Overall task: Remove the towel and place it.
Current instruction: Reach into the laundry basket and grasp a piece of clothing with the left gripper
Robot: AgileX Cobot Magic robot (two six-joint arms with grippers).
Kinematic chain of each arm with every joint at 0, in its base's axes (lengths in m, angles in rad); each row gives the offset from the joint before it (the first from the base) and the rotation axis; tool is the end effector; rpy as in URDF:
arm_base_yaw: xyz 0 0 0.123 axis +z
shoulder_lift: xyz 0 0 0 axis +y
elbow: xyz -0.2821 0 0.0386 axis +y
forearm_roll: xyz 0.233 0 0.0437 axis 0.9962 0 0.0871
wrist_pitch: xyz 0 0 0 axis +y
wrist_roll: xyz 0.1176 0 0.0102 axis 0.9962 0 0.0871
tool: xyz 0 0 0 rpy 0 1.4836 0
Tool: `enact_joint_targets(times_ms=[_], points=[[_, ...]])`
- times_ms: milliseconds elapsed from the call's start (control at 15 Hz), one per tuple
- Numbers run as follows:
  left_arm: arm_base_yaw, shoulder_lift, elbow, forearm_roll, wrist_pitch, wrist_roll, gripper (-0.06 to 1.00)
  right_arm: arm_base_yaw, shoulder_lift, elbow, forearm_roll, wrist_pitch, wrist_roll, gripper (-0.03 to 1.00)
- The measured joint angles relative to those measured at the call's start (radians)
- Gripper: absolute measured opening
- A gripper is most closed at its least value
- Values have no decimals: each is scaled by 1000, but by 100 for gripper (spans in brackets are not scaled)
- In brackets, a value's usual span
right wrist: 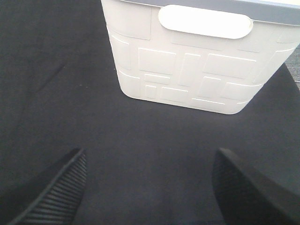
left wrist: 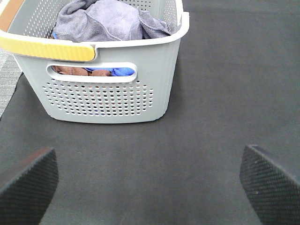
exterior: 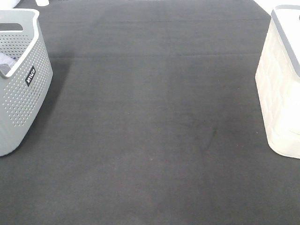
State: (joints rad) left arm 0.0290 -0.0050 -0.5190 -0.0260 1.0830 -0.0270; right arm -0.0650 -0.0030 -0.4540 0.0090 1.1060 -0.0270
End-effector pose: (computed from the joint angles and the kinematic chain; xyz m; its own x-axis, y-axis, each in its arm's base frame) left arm 0.0027 -0.0026 0.2609 -0.4535 -0.0523 -0.8897 -0.0263 0.9986 -0.0453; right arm 0.0075 0.0005 0.2398 -0.5328 0.0117 -0.8462 0.0459 0.9988 -0.0152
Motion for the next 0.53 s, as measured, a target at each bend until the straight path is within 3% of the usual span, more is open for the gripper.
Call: enact_joint_targets(times_ms=[533], points=[[0,0,0,0,0,0,99,0,0,0,0,0,0,68]])
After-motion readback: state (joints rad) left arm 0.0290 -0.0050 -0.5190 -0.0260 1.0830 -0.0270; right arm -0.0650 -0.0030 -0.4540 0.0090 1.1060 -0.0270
